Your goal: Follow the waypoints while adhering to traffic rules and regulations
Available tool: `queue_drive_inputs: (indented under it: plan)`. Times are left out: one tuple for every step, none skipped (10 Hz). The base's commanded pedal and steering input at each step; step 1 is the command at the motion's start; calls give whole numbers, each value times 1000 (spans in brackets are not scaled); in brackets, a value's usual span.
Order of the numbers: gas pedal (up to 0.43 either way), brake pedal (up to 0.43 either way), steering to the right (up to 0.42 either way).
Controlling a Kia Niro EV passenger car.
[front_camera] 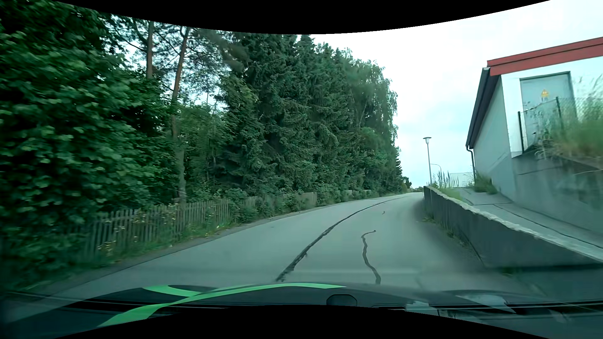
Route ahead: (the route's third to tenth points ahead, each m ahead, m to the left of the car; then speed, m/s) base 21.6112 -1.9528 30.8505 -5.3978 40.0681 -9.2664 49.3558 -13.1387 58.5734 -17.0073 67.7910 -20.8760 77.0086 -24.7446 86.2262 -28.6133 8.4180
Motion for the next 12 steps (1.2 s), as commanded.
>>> queue_drive_inputs:
  plan:
    - [197, 0, 91]
    - [197, 0, 91]
    - [197, 0, 91]
    - [197, 0, 90]
    - [209, 0, 90]
    - [220, 0, 89]
    - [228, 0, 87]
    - [240, 0, 87]
    - [248, 0, 87]
    - [260, 0, 87]
    - [260, 0, 86]
    - [260, 0, 84]
